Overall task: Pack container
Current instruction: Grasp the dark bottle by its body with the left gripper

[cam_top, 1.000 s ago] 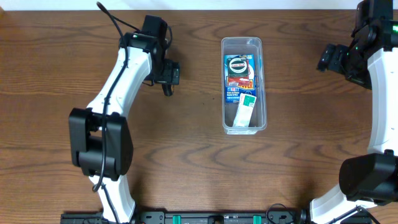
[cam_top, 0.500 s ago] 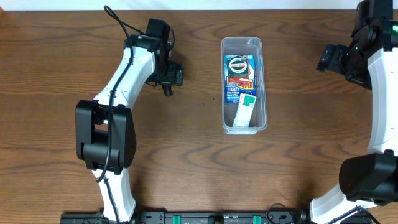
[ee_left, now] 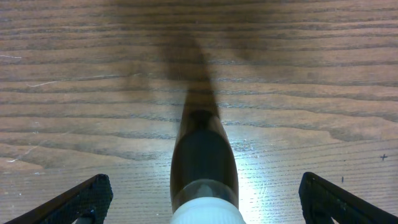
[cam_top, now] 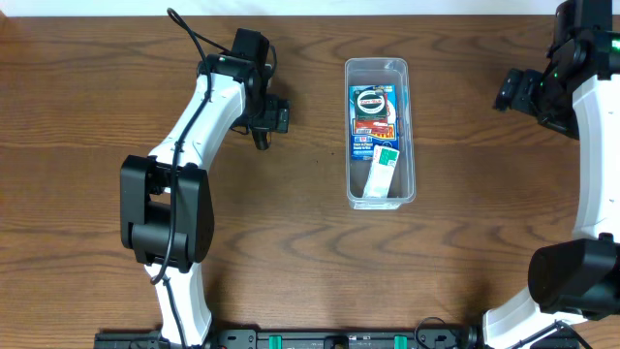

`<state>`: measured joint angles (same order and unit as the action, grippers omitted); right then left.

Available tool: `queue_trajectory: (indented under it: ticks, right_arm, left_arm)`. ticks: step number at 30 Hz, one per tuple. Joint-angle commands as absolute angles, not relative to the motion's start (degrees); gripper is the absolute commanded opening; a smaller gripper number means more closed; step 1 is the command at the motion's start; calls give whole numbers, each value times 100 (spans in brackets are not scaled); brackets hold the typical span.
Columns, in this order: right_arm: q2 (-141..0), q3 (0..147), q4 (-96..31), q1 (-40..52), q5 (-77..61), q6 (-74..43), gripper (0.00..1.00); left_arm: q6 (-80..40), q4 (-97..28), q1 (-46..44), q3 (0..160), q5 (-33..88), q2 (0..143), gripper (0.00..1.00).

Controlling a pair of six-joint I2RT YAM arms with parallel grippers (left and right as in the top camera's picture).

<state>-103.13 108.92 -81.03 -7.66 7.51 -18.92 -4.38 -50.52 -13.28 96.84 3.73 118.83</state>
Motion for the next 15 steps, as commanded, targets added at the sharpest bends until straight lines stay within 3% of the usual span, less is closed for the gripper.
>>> queue_trajectory:
  ticks: [1,15]
  right_arm:
    - [-10318,10895,-8103,-808,790,-1970,99]
    - [-10318,10895,-8103,-808,790,-1970,99]
  left_arm:
    - [-370,-5048,-1330,9605,384,12007,96]
    - [-368,-5041,-1330,9577,386,12031,92]
